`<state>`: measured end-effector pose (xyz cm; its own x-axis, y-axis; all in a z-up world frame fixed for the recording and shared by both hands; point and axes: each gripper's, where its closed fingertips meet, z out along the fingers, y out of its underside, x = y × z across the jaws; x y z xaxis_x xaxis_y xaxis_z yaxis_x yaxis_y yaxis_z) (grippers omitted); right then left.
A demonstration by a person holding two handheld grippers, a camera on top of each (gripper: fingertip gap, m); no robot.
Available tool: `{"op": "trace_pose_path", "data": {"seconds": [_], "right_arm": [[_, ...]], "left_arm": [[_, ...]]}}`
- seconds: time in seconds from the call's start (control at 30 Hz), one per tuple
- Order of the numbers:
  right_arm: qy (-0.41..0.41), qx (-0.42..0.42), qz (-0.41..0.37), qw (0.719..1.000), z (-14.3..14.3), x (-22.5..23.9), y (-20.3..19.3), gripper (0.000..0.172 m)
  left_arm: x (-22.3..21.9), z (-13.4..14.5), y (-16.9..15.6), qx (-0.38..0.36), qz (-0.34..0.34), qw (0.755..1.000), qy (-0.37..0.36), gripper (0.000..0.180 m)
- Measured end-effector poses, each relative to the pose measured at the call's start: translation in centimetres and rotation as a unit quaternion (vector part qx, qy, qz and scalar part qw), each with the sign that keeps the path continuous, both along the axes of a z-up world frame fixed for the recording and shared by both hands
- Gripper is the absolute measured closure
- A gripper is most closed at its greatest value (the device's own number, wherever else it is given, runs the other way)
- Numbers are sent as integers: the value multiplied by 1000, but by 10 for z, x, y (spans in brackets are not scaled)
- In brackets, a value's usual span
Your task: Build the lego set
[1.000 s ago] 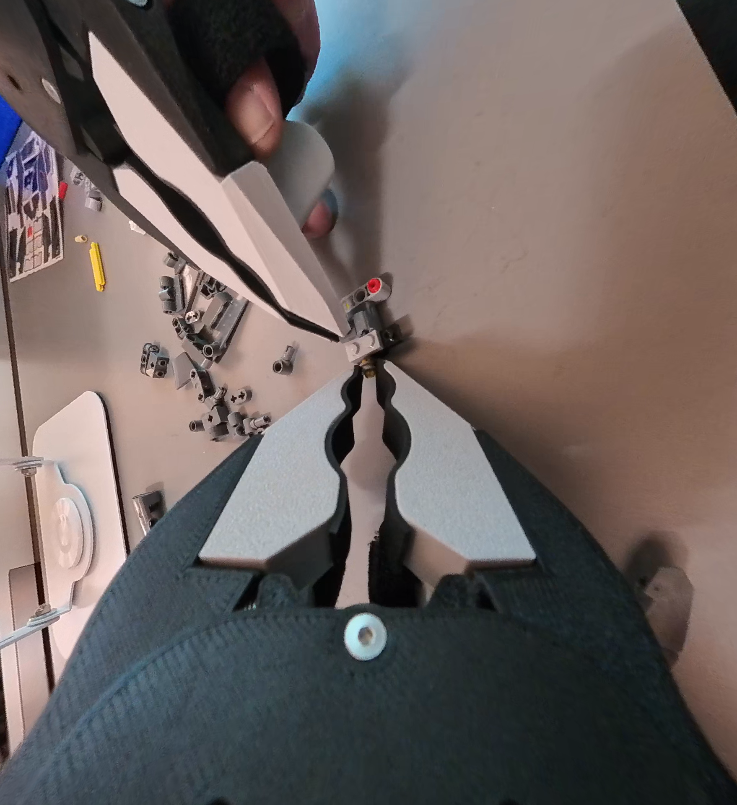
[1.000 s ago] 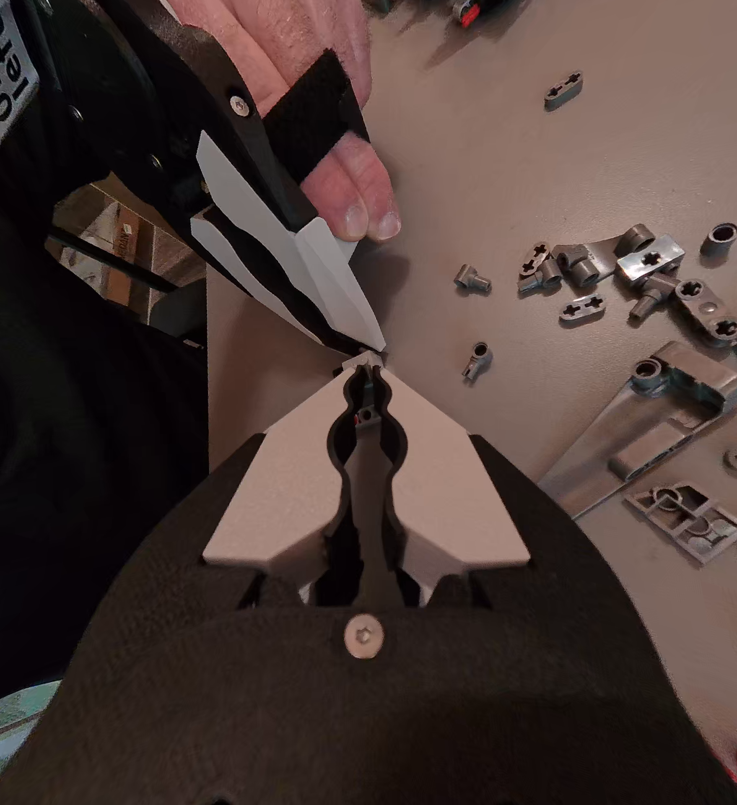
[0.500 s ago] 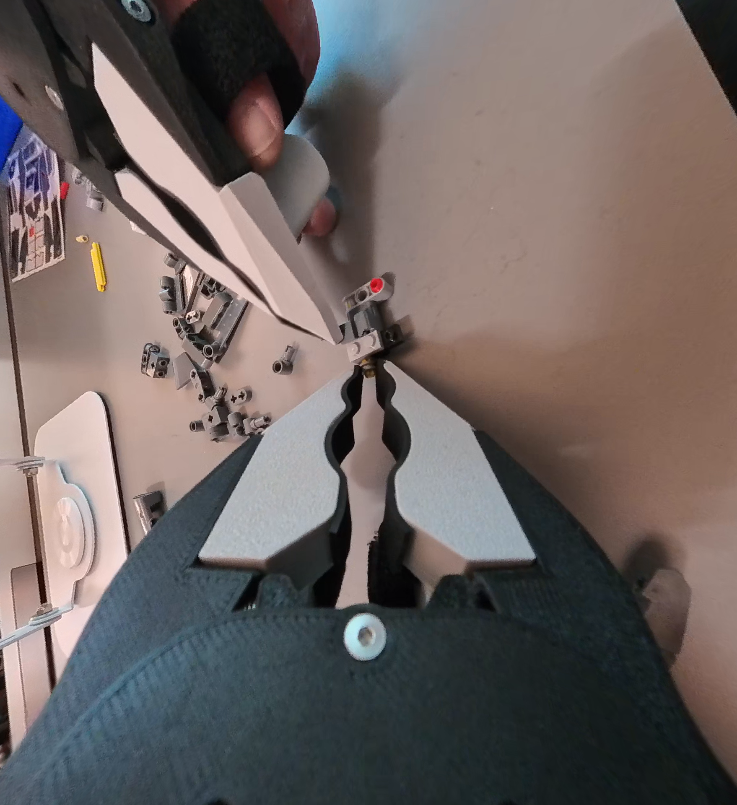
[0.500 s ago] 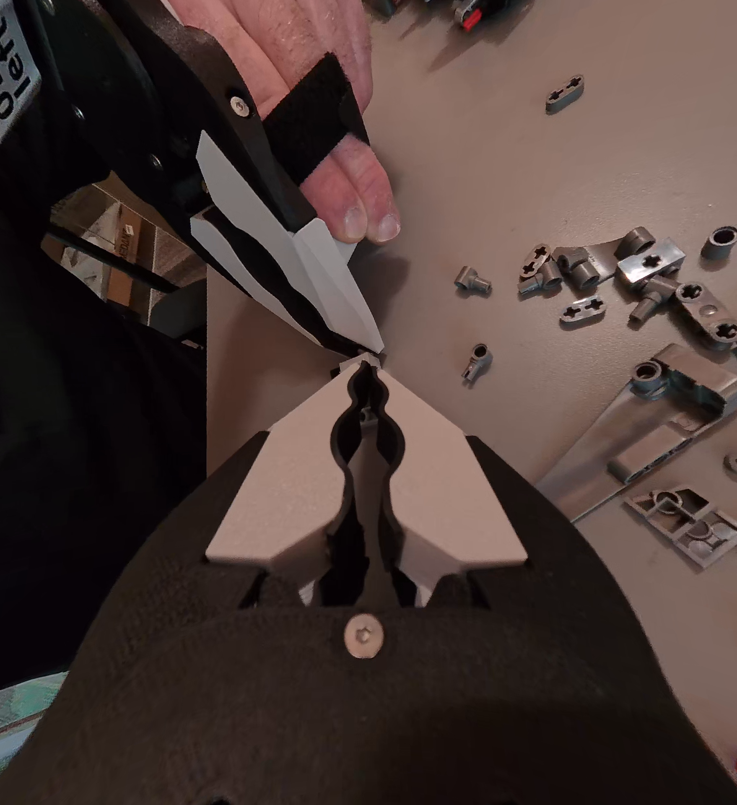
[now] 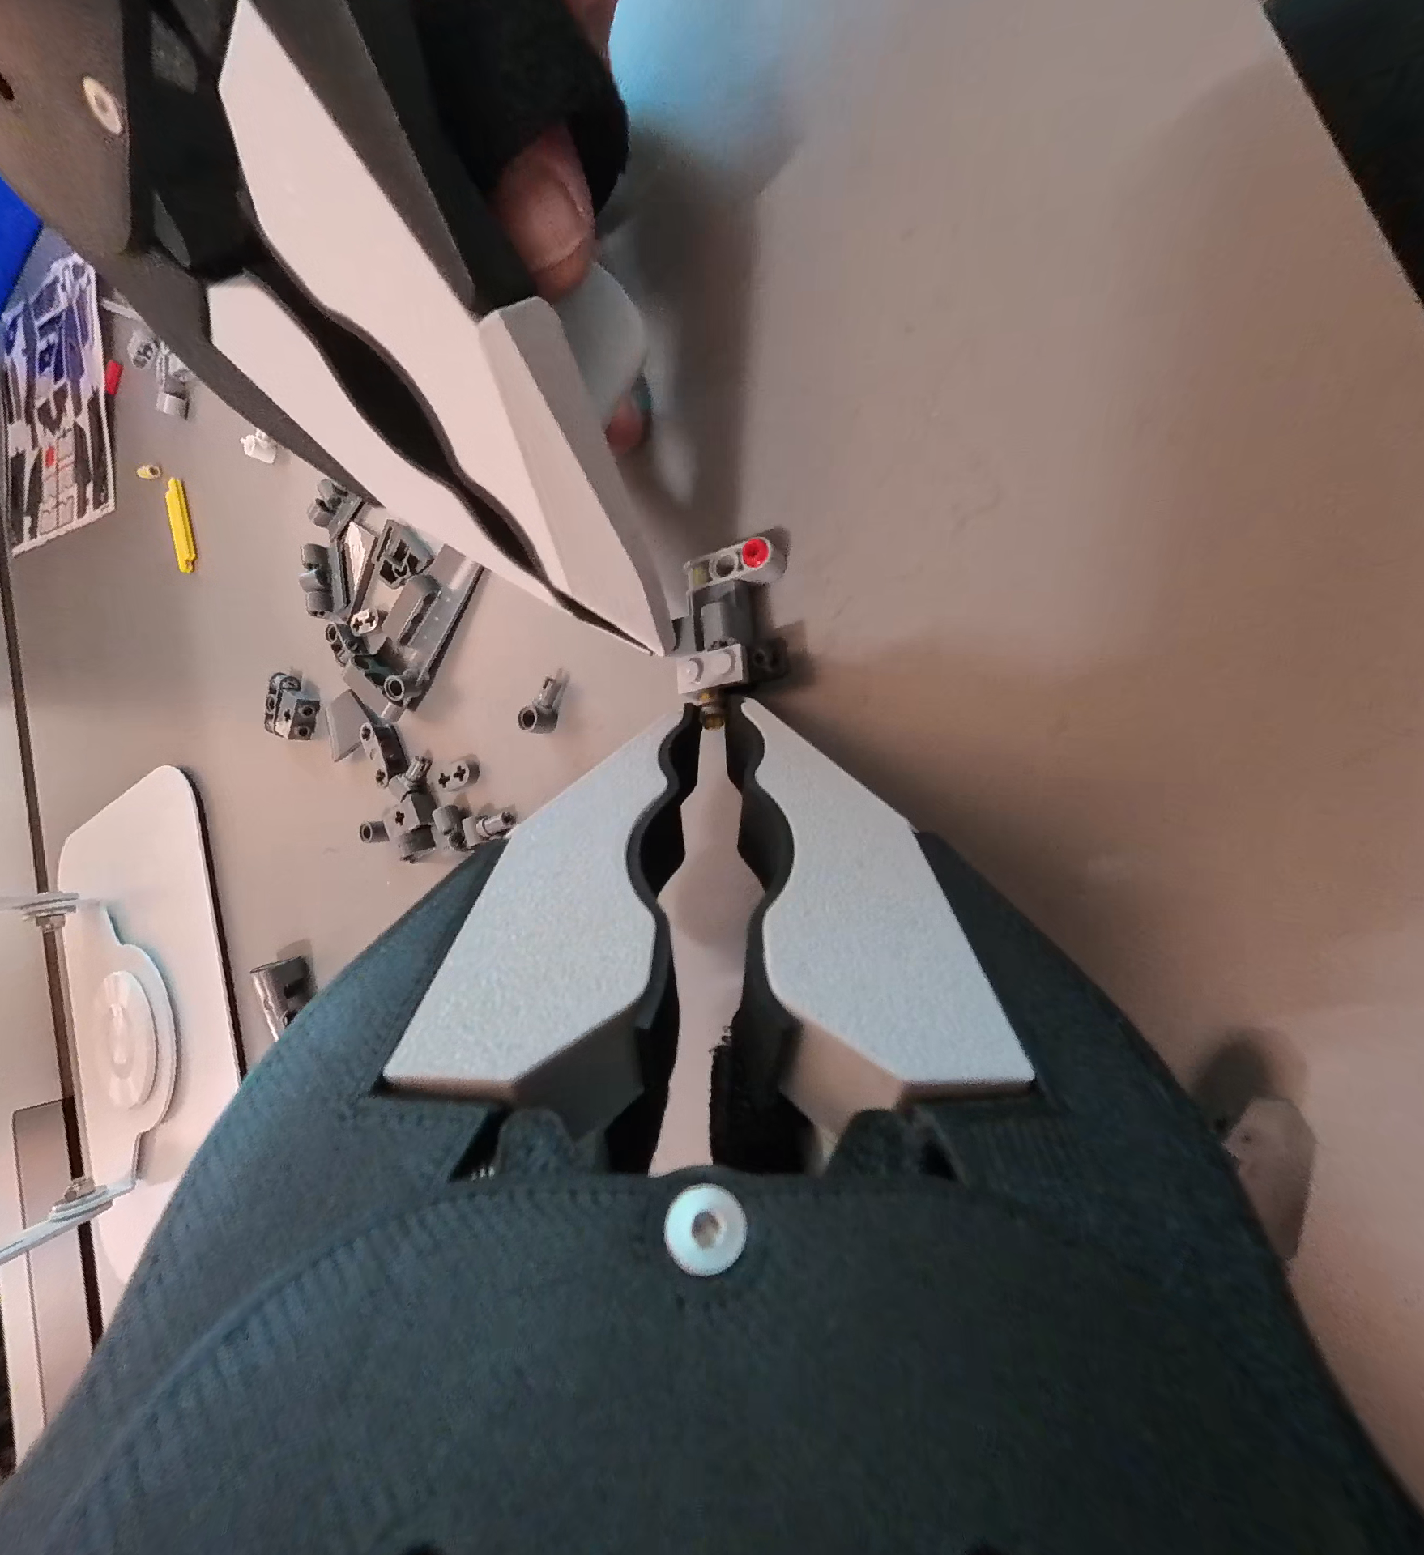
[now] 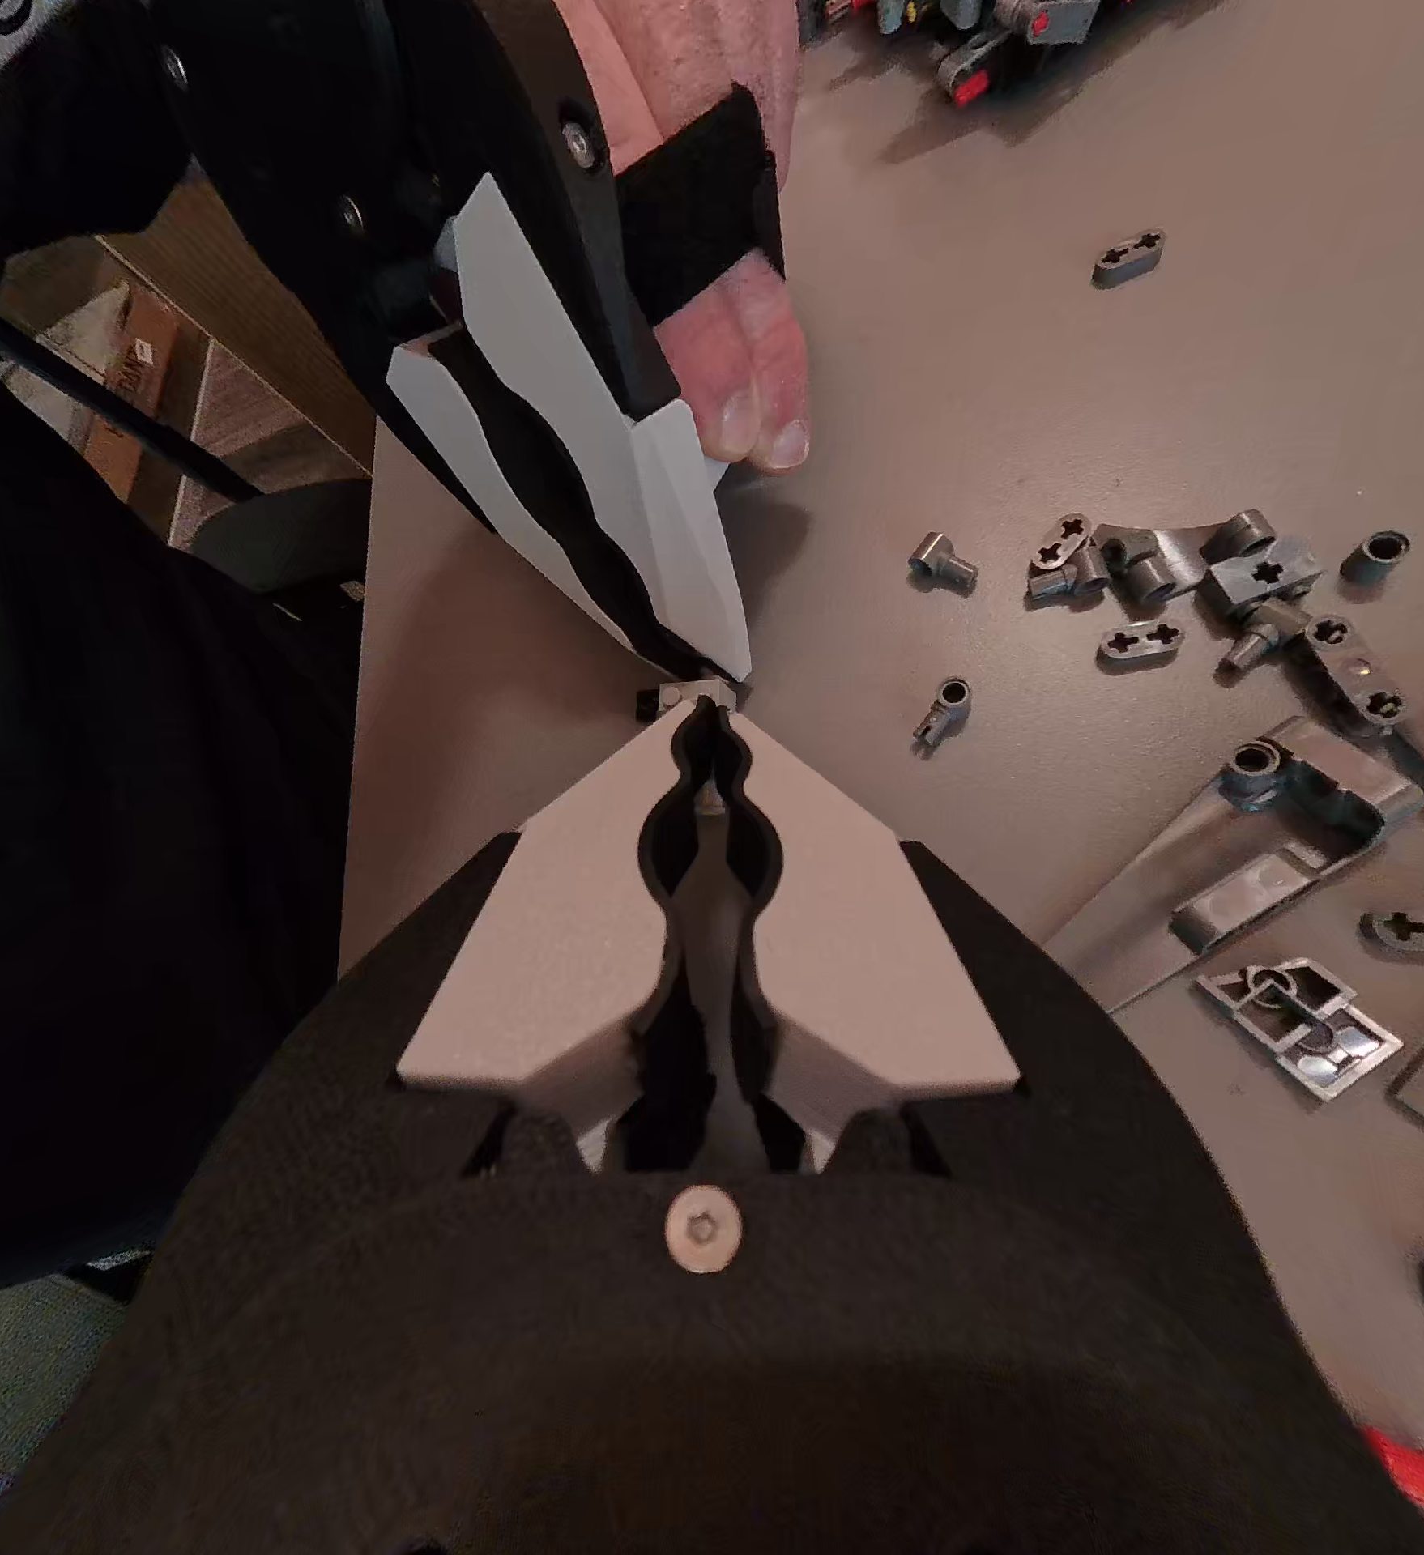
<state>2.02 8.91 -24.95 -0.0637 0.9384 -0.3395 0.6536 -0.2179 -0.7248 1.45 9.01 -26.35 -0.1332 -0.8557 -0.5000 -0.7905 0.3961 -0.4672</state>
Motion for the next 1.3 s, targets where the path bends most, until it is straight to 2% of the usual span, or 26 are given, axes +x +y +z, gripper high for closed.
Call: {"op": "trace_pose_path", "data": {"seconds": [0.53, 0.97, 1.17, 1.2, 1.27, 1.3], "right_arm": [[18, 113, 21, 993, 0, 3, -4, 172], [21, 241, 24, 970, -1, 4, -4, 172], [16, 214, -5, 977, 2, 4, -1, 172], [8, 228, -13, 974, 3, 6, 2, 171], [1, 226, -26, 974, 6, 9, 1, 149], [-1, 229, -35, 973, 8, 11, 3, 147]], "left_arm": [[2, 0, -2, -8, -2, 1000, -3, 176], [2, 0, -2, -16, -4, 1000, -2, 176], [3, 0, -2, -11, -1, 1000, 0, 176], [4, 0, -2, -9, 3, 1000, -2, 176], [4, 0, -1, -8, 11, 1000, -2, 176], [5, 0, -1, -10, 16, 1000, -1, 176]]}}
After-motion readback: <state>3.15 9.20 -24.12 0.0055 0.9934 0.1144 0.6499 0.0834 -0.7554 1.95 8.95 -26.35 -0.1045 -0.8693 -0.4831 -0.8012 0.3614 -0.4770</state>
